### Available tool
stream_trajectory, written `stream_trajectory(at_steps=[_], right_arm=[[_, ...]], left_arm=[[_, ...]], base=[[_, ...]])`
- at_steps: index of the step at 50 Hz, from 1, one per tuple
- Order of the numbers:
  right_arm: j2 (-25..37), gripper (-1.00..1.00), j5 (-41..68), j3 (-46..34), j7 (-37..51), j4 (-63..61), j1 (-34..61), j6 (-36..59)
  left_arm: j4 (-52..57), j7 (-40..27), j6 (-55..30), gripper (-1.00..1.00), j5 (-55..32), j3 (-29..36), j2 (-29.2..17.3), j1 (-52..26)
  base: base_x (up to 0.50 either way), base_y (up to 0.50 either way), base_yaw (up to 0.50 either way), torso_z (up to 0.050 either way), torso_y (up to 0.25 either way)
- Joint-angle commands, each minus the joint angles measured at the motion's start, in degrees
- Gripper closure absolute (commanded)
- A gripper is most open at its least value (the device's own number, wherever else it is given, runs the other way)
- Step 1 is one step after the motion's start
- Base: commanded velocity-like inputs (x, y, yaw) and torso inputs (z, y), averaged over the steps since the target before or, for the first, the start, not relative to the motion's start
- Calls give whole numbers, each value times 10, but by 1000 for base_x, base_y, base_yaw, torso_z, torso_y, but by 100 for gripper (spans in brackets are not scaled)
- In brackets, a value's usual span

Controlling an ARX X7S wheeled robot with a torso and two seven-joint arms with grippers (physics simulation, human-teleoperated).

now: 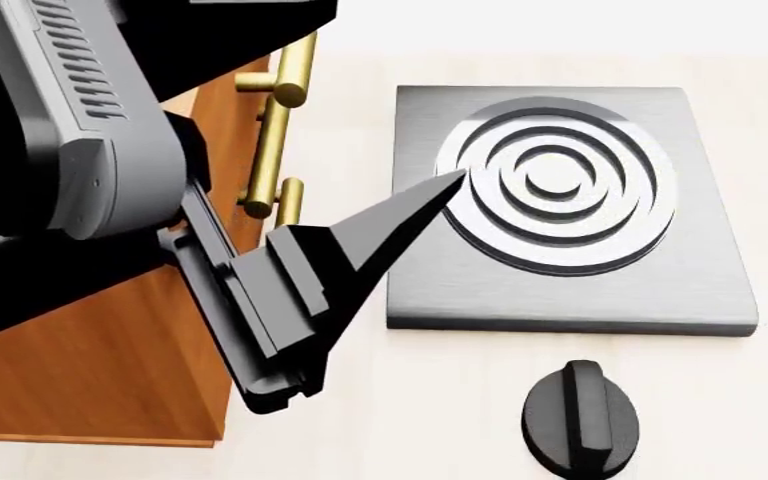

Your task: Pick the akita bowl on the wooden cabinet and place it on the plate.

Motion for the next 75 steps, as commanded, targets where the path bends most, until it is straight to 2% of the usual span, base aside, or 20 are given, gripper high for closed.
stream_trajectory(at_steps=[1,25,35,44,53,66,75], right_arm=[[-33,100,50,28,-23,-1,-7,-29],[-42,100,177,-20,-73,89,75,-11],[-41,100,197,2,-76,91,82,-17],[-70,100,197,5,-33,129,100,-49],[-82,100,229,5,-27,152,109,-48],[-66,100,232,-2,-21,158,127,-34],[-46,100,225,-35,-7,190,176,-17]], left_arm=[[1,-2,6,-100,-1,3,-5,4],[-2,2,21,-100,1,10,-12,10],[-3,8,30,-100,9,16,-15,19],[-2,9,38,-100,11,18,-19,26],[-4,12,45,-100,15,21,-23,31],[-5,10,49,-100,12,23,-26,31],[-7,13,55,-100,15,26,-28,34]], base=[[0,0,0,10,0],[0,0,0,0,0],[0,0,0,0,0],[0,0,0,0,0],[0,0,0,0,1],[0,0,0,1,0],[0,0,0,0,0]])
